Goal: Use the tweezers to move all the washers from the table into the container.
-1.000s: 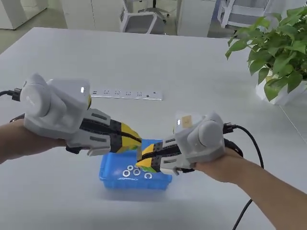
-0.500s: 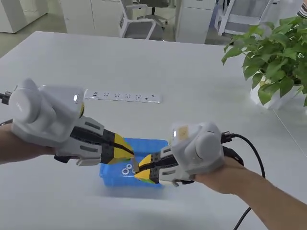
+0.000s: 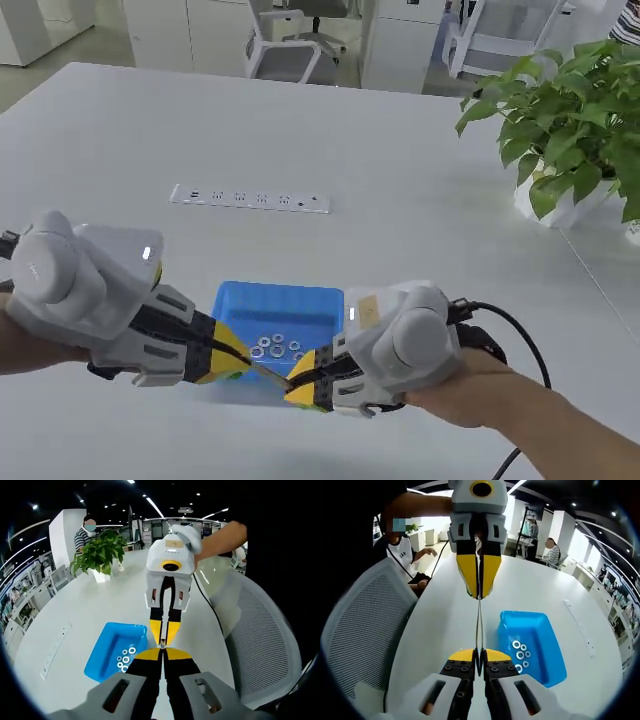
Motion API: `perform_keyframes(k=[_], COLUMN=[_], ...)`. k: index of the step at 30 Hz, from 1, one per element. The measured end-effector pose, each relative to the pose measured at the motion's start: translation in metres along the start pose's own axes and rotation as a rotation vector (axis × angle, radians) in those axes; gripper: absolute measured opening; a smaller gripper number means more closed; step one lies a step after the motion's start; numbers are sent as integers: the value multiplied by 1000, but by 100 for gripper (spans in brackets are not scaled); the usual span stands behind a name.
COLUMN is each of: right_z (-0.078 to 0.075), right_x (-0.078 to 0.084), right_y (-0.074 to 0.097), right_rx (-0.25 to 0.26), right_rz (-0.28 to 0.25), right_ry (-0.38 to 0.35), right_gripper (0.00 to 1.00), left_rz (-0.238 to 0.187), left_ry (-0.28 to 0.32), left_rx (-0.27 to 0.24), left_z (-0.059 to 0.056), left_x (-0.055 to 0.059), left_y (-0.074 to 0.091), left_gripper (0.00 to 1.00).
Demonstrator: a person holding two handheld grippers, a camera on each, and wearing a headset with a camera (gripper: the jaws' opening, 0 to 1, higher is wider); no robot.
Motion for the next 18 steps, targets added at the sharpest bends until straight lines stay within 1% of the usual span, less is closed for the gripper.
perform_keyframes(k=[1,4,6,7,10,13,16,18], right_z=[1,7,9,10,13,17,22,25], right_x=[1,4,5,6,9,11,14,15], right_y=[-1,-7,-10,-12,-16,-20,-25,-28], right_rx=[-4,-19,-24,-25,-29,-41,-54,-64], right_rz=[6,39,51,58,75,94,110,113], right_ry=[-1,16,18,21,31,42,38,25], right_gripper=[6,6,6,6,6,6,6,6], left_rz=[9,61,67,76,121,145,186,206], left_ry=[2,-5,2,1,-12,-9,-14,-14], left_rx=[-3,-14,-22,-27,-40,-40,-42,-42], left_z=[1,1,2,2,2,0,4,5], left_x=[4,18,25,28,40,49,62,69], left_y=[-1,-5,-8,-9,-12,-17,-23,-26], left_gripper=[5,5,5,5,5,5,5,5])
Point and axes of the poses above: the centre of the closed fingertips' face, and the gripper's own axes: y roughly backward along the fingers, z roughly to its left, x roughly out of its underside, the point moved 4 cm from there along y, roughly backward along the fingers, and after that the axes turned 15 degrees about y, right-handed, at the moved point
